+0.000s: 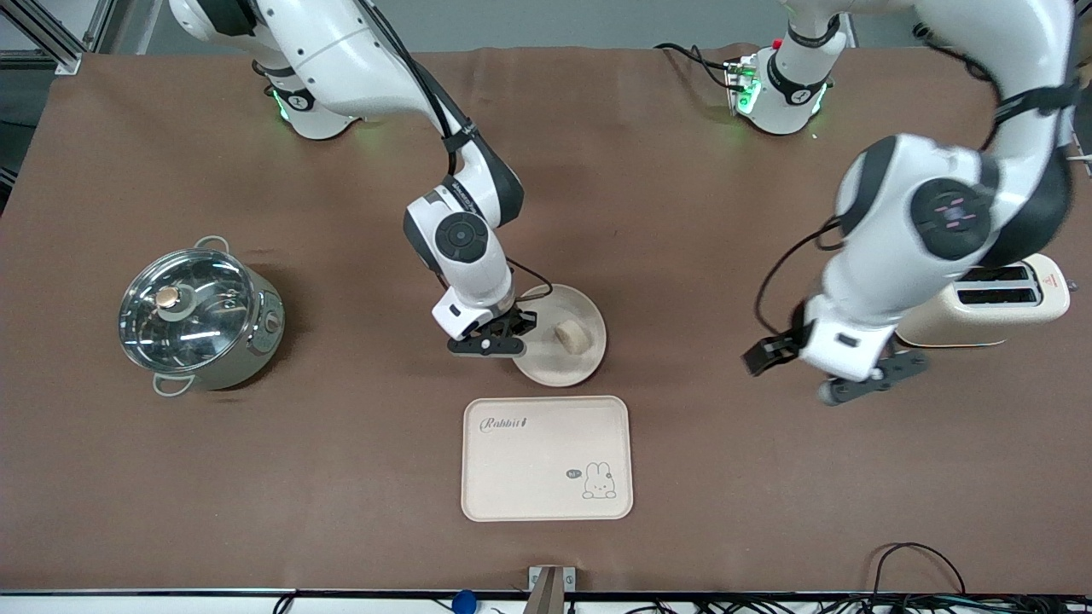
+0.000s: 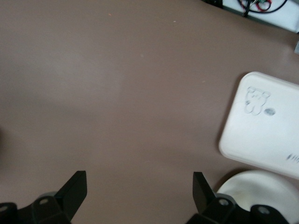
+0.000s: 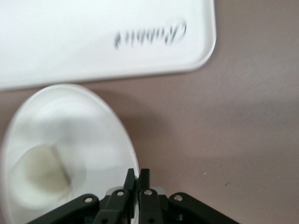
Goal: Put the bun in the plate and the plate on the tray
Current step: 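Lift the plate with the right gripper onto the tray while the left gripper withdraws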
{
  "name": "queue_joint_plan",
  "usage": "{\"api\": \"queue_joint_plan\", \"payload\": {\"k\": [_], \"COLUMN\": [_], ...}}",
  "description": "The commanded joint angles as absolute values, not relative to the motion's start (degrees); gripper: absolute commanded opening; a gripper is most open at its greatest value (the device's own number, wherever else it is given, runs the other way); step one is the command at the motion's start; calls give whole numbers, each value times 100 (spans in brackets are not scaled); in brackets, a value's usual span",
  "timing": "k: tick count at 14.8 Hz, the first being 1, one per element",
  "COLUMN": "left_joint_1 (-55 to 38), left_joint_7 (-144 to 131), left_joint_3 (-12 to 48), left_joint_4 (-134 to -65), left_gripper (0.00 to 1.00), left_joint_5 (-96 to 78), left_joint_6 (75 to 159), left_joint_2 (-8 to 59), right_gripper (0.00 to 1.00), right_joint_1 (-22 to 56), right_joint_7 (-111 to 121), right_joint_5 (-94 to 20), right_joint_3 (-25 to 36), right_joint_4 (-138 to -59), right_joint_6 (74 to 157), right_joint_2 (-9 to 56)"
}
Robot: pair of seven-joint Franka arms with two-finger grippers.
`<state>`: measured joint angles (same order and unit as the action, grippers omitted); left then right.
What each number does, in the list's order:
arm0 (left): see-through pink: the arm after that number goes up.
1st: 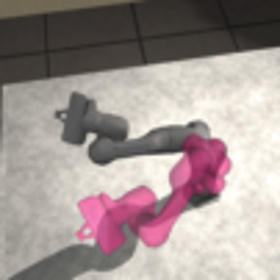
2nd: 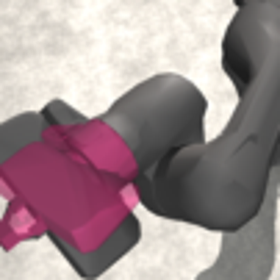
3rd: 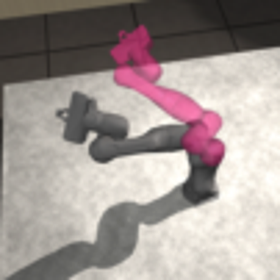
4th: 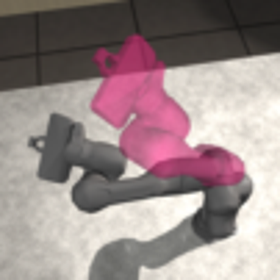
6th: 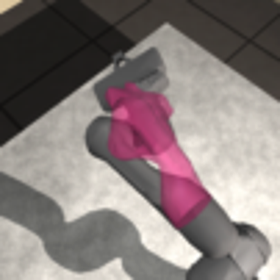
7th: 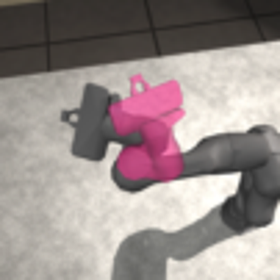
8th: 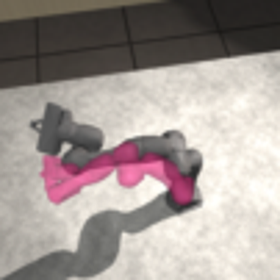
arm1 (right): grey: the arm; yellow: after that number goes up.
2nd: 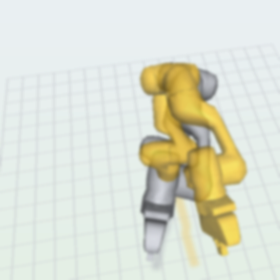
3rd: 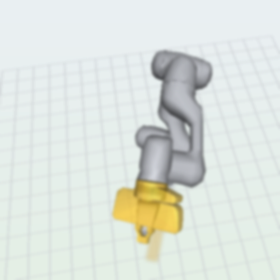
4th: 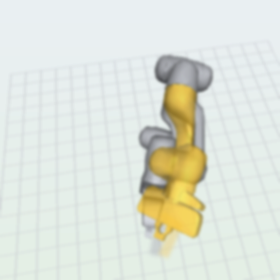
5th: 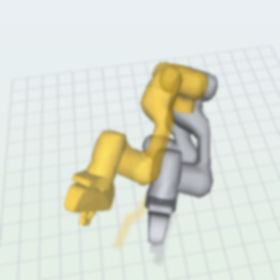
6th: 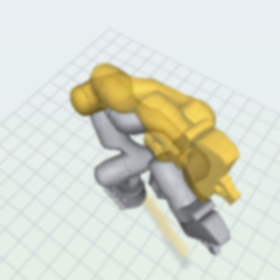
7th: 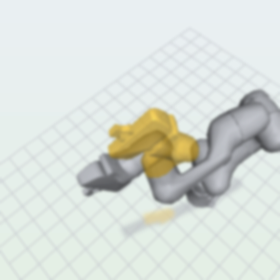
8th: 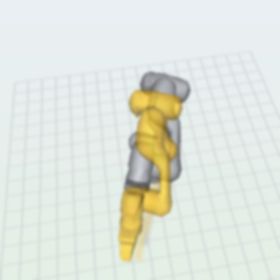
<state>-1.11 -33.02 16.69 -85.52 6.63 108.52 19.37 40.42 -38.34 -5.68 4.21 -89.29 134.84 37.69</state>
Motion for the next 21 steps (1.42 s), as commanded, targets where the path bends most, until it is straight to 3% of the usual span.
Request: {"api": "queue_joint_plan", "payload": {"k": [1, 5, 10, 13, 21], "left_joint_1": [280, 650, 178, -465, -422], "left_joint_7": [-2192, -654, -370, -334, -360], "left_joint_3": [1705, 1670, 1109, 476, 475], "left_joint_4": [-8710, -8710, -9420, -9816, -9791], "left_gripper": [100, 100, 100, 100, 100], "left_joint_5": [747, 650, 423, 404, 202], "left_joint_6": [10075, 9309, 9132, 9097, 9105], "left_joint_2": [1241, 625, -323, -711, -650], "right_gripper": [0, 0, 0, 0, 0], "right_joint_1": [3824, 3359, 2980, 2997, 3120], "right_joint_7": [-3850, -3911, -3946, -4034, -3955], "right_joint_5": [-939, -1072, -2713, -2839, -2769], "right_joint_3": [395, 378, 378, 378, 395], "right_joint_4": [-8430, -8192, -7605, -7015, -6908], "right_joint_6": [13104, 13726, 15309, 15319, 15407], "right_joint_2": [3568, 3743, 4840, 5474, 5932]}}
